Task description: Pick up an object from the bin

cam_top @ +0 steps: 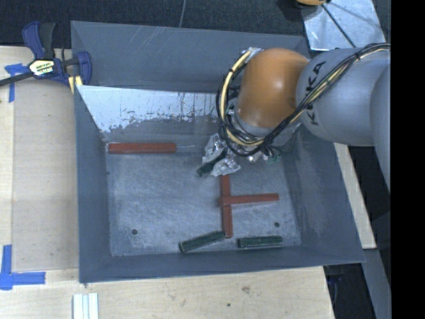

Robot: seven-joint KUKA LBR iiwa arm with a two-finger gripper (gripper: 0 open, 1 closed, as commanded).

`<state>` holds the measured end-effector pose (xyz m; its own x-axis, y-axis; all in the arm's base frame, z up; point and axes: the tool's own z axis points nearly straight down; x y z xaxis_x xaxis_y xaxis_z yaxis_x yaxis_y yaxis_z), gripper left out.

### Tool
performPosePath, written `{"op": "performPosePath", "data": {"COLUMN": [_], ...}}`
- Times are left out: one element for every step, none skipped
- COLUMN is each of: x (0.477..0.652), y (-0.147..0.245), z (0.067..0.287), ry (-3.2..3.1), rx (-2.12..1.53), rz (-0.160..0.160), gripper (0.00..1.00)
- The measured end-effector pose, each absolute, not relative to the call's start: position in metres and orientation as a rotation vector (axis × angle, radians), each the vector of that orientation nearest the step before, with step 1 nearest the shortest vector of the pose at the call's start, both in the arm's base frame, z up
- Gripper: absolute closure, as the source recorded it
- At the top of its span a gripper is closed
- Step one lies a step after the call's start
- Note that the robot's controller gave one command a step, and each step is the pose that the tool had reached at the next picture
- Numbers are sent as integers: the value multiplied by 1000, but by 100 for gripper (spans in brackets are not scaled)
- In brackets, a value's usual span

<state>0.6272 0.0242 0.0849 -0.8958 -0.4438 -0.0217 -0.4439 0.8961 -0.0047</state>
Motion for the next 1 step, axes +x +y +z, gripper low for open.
{"op": "performPosePath", "data": {"x": [627], "y": [24], "z": [85], "ry": [3038], "rx": [-710], "rz": [1], "gripper": [100]}}
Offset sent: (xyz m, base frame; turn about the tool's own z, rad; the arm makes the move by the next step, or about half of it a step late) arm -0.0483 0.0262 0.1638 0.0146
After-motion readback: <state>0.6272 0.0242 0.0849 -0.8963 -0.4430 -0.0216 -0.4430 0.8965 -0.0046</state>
